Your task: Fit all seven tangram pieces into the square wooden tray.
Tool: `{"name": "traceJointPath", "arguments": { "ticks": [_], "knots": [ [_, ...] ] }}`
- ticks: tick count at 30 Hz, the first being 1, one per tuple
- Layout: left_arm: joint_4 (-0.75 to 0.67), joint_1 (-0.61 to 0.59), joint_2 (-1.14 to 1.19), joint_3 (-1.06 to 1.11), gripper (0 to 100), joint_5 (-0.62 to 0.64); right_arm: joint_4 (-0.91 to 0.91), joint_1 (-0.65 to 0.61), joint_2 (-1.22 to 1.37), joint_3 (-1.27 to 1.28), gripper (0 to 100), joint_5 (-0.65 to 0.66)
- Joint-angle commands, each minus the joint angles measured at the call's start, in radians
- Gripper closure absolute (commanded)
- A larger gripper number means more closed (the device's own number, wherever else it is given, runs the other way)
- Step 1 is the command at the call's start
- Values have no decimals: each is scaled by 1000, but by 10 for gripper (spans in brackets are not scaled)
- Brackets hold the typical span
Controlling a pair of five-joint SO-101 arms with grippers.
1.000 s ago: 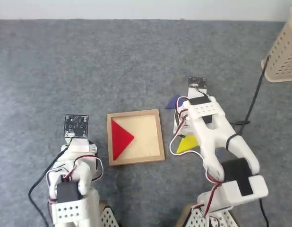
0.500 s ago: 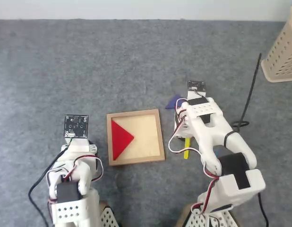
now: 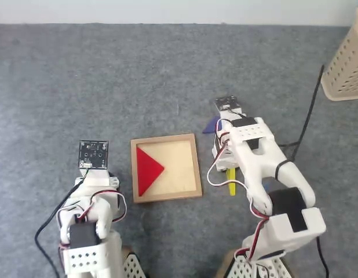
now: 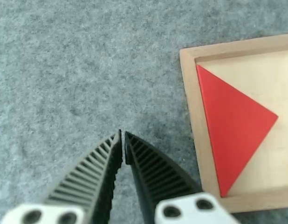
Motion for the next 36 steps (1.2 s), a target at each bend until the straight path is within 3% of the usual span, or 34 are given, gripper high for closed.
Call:
{"name": "traceJointPath", "arguments": {
  "ticks": [1, 7, 16, 27, 36],
  "knots": [
    [2, -3, -9, -5, 988, -5, 62, -16, -179, -41, 991, 89],
    [2, -3, -9, -5, 988, -5, 82, -88, -331, -112, 991, 288],
    [2, -3, -9, -5, 988, -5, 77, -314, -116, -359, 989, 528],
    [2, -3, -9, -5, 988, -5, 44, -326, 111, -528, 991, 758],
    [2, -3, -8, -5, 988, -5, -74, -421, 202, -502, 991, 841]
  ]
}}
